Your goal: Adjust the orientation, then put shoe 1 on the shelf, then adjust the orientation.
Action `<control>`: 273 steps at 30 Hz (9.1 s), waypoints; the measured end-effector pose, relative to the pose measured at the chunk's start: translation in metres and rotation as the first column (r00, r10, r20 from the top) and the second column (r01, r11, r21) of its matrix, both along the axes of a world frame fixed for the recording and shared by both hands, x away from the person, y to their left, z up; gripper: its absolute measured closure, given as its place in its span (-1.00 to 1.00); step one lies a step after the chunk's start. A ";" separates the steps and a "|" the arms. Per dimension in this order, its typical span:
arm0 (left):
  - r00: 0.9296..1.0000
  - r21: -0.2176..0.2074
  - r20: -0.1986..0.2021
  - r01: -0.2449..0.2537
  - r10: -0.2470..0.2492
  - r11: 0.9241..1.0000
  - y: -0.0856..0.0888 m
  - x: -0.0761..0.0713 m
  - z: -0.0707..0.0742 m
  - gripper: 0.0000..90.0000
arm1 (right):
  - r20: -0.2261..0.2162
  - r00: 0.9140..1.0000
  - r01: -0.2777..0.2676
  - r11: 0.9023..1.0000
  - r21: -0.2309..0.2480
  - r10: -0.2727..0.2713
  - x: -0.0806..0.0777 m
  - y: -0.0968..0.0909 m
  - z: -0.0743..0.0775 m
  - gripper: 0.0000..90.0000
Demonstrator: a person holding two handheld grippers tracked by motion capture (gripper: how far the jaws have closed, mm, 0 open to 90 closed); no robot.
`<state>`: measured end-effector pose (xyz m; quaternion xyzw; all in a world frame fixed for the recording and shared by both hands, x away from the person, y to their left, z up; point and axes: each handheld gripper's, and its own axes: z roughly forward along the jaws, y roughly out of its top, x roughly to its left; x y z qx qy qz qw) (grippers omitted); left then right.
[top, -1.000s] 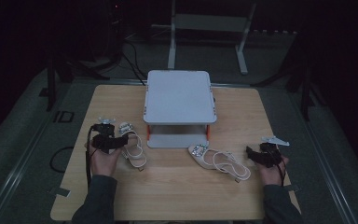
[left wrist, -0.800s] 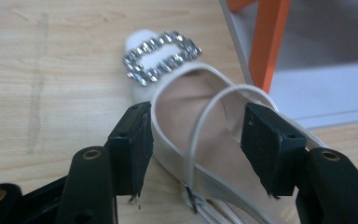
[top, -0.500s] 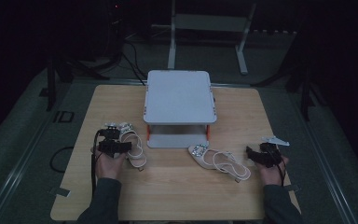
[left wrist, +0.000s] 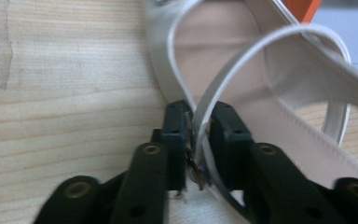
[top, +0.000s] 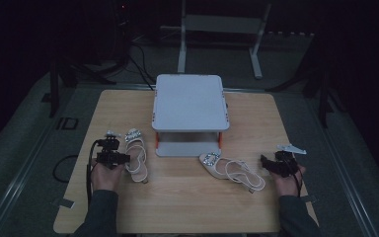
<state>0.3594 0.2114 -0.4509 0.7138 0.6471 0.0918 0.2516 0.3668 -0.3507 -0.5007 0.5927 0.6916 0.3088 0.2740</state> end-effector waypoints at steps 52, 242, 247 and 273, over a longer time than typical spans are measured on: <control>0.998 -0.058 -0.045 -0.048 0.046 0.997 0.019 0.032 -0.003 0.79 | -0.001 1.000 0.000 1.000 0.001 0.000 0.000 0.000 0.000 -0.35; 0.956 -0.378 0.280 0.027 0.086 0.926 -0.097 0.124 0.167 -0.03 | 0.000 1.000 -0.016 1.000 0.003 0.016 0.004 0.001 0.000 -0.36; 0.939 -0.376 0.338 0.079 0.057 0.923 -0.087 0.118 0.171 -0.04 | 0.000 1.000 -0.019 1.000 0.002 0.019 0.004 0.001 0.000 -0.37; 0.903 -0.210 0.426 0.149 -0.047 0.966 -0.058 0.090 0.149 -0.05 | -0.028 0.987 -0.160 0.987 0.025 0.160 -0.005 0.005 0.019 -0.01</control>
